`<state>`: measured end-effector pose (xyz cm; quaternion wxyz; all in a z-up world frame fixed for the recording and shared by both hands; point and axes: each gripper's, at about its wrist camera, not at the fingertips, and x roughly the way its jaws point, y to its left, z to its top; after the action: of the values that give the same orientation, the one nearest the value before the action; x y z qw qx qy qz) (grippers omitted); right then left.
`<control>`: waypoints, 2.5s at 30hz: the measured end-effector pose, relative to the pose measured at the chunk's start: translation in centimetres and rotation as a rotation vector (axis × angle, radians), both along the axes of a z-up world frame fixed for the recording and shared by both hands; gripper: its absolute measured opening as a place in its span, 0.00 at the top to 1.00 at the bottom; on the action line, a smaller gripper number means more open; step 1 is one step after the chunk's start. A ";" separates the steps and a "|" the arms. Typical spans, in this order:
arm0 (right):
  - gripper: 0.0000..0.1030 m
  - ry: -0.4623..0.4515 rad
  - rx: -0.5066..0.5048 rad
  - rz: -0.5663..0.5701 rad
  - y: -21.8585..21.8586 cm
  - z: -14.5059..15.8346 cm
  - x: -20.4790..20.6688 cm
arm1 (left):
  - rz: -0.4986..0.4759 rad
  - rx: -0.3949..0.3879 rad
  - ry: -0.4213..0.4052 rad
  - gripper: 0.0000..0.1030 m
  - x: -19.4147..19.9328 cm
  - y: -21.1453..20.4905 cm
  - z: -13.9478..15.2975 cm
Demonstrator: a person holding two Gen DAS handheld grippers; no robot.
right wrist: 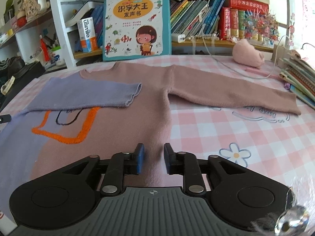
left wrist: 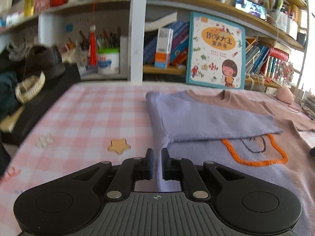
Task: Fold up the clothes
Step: 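Smooth the folded lavender sleeve with the left tool while the right tool pinches the pink body, then move the right tool to the pink sleeve cuff and grasp it, then lift the pink sleeve cuff with the right tool and lay it across the chest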
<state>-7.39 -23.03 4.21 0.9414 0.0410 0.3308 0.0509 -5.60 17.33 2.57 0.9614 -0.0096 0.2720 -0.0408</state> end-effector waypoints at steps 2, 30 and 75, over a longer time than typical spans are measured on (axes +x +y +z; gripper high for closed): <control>0.60 -0.020 -0.005 -0.017 -0.2 0.3 0.0 | -0.013 0.002 -0.025 0.80 0.0 -0.4 0.4; 0.32 -0.040 -0.144 -0.317 -9.9 1.2 2.2 | -0.344 0.046 -0.054 0.11 0.9 -7.9 -1.0; 0.94 0.059 0.339 -0.622 -24.6 -0.1 8.5 | -0.361 0.084 0.068 0.02 0.4 -8.1 -2.3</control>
<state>1.12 -47.67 4.08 0.8818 0.2967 0.3164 -0.1854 -5.18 9.20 0.26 0.9283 0.0780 0.3029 -0.2009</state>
